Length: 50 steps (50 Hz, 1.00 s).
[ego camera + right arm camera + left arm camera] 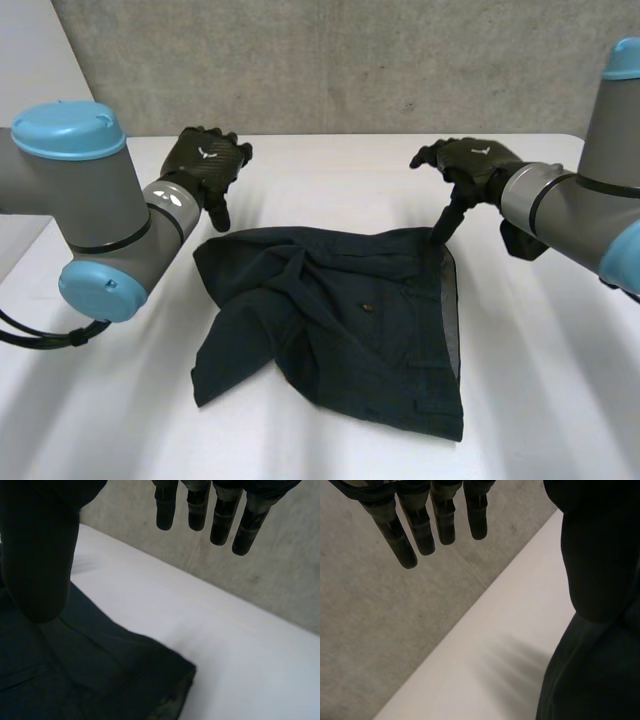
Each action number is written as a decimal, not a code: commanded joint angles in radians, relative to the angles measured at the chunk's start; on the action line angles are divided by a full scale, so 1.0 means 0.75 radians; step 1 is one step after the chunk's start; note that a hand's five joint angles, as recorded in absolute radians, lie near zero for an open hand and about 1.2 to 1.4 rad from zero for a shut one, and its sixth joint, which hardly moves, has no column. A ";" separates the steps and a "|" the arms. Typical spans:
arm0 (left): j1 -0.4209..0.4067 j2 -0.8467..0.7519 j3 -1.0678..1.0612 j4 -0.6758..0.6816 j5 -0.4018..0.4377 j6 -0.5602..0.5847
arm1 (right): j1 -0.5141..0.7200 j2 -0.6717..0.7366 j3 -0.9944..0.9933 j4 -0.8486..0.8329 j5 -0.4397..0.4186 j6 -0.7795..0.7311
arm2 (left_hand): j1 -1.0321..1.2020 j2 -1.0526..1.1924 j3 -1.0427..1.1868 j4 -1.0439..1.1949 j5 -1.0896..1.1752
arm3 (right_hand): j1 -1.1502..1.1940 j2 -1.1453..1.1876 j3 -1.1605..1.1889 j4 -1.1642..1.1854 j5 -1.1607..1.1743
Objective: Fold the shorts.
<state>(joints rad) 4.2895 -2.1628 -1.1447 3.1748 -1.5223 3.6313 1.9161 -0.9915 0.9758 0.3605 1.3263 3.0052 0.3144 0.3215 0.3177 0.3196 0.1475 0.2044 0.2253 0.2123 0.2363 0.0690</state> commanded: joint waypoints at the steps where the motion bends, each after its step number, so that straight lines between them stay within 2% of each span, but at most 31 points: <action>1: 0.075 -0.186 0.111 -0.050 0.046 -0.090 | 0.014 0.170 -0.088 0.014 -0.011 0.069 | 0.132 0.122 0.127 0.125 0.121 | 0.044 0.016 0.034 0.002 -0.008; 8: 0.118 -0.305 0.197 -0.138 0.138 -0.136 | 0.018 0.352 -0.194 0.004 0.001 0.065 | 0.210 0.200 0.205 0.203 0.200 | 0.138 0.110 0.128 0.096 0.086; 18: 0.126 -0.395 0.266 -0.151 0.156 -0.131 | 0.020 0.567 -0.382 -0.027 0.038 0.061 | 0.370 0.361 0.366 0.363 0.360 | 0.369 0.341 0.358 0.326 0.317; 25: 0.120 -0.469 0.324 -0.167 0.158 -0.127 | 0.030 0.639 -0.456 -0.074 0.076 0.055 | 0.754 0.744 0.749 0.747 0.743 | 0.541 0.513 0.531 0.499 0.489; 28: 0.116 -0.479 0.330 -0.183 0.164 -0.125 | 0.041 0.665 -0.481 -0.090 0.079 0.029 | 0.949 0.939 0.944 0.942 0.939 | 0.740 0.712 0.730 0.698 0.688; 29: 0.118 -0.481 0.330 -0.185 0.164 -0.125 | 0.043 0.668 -0.485 -0.090 0.079 0.020 | 1.070 1.060 1.066 1.063 1.060 | 0.830 0.802 0.820 0.788 0.778; 30: 0.116 -0.483 0.334 -0.183 0.164 -0.125 | 0.049 0.674 -0.491 -0.090 0.076 0.004 | 1.319 1.310 1.315 1.312 1.309 | 1.033 1.005 1.022 0.990 0.981; 31: 0.116 -0.481 0.336 -0.183 0.164 -0.125 | 0.051 0.674 -0.495 -0.090 0.076 -0.004 | 1.441 1.432 1.437 1.434 1.431 | 1.201 1.173 1.191 1.159 1.149; 33: 0.116 -0.481 0.344 -0.181 0.160 -0.123 | 0.053 0.674 -0.499 -0.094 0.060 -0.023 | 1.442 1.433 1.438 1.436 1.432 | 1.587 1.559 1.577 1.545 1.535; 37: 0.110 -0.473 0.385 -0.167 0.150 -0.121 | 0.055 0.674 -0.542 -0.112 0.048 -0.037 | 1.442 1.433 1.438 1.436 1.432 | 1.589 1.561 1.579 1.547 1.537; 40: 0.108 -0.471 0.436 -0.128 0.138 -0.123 | 0.057 0.678 -0.603 -0.125 0.052 -0.045 | 1.442 1.433 1.438 1.436 1.432 | 1.589 1.561 1.579 1.547 1.537; 44: 0.096 -0.456 0.532 -0.006 0.042 -0.123 | 0.057 0.680 -0.734 -0.231 0.074 -0.129 | 1.442 1.433 1.438 1.436 1.432 | 1.589 1.561 1.579 1.547 1.537; 45: 0.085 -0.440 0.579 0.082 -0.025 -0.119 | 0.057 0.678 -0.769 -0.274 0.078 -0.159 | 1.442 1.433 1.438 1.436 1.432 | 1.589 1.561 1.579 1.547 1.537; 48: 0.073 -0.397 0.630 0.252 -0.128 -0.109 | 0.057 0.635 -0.867 -0.474 0.109 -0.274 | 1.442 1.433 1.438 1.436 1.432 | 1.589 1.561 1.579 1.547 1.537; 50: 0.069 -0.320 0.651 0.426 -0.185 -0.097 | 0.057 0.584 -0.896 -0.576 0.121 -0.303 | 1.442 1.433 1.438 1.436 1.432 | 1.589 1.561 1.579 1.547 1.537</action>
<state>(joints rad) 4.3554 -2.4905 -0.7276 3.2260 -1.5260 3.5432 1.9593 -0.4898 0.4183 0.1562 1.3830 2.8927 1.1349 1.1943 1.1840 1.1988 0.9785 0.9844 1.1652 1.1659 1.1921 0.9512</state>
